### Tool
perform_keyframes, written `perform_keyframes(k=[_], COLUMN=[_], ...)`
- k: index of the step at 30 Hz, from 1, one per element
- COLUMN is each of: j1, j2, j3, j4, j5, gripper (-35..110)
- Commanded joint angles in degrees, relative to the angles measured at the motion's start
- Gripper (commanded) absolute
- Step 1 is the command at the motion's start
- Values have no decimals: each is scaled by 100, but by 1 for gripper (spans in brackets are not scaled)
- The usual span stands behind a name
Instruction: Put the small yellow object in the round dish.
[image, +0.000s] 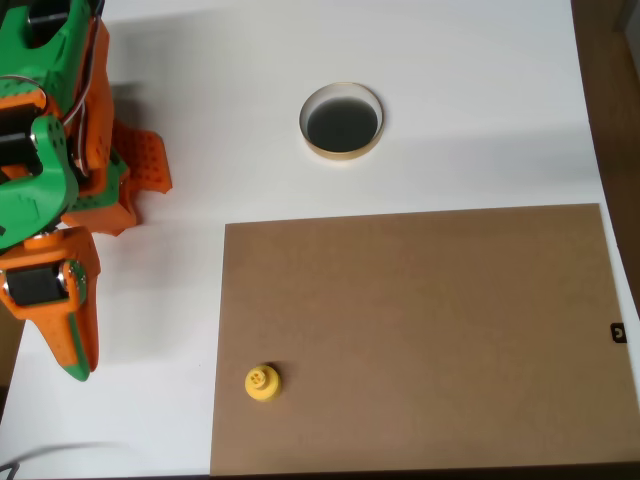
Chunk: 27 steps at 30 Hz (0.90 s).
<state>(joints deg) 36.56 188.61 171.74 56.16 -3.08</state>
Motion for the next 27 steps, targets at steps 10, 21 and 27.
perform_keyframes(k=[10, 21, 27], j1=[79, 123, 396], j2=[202, 202, 202], j3=[-9, 9, -422], j4=[-97, -158, -132], j5=[-70, -26, 229], gripper=[1, 4, 15])
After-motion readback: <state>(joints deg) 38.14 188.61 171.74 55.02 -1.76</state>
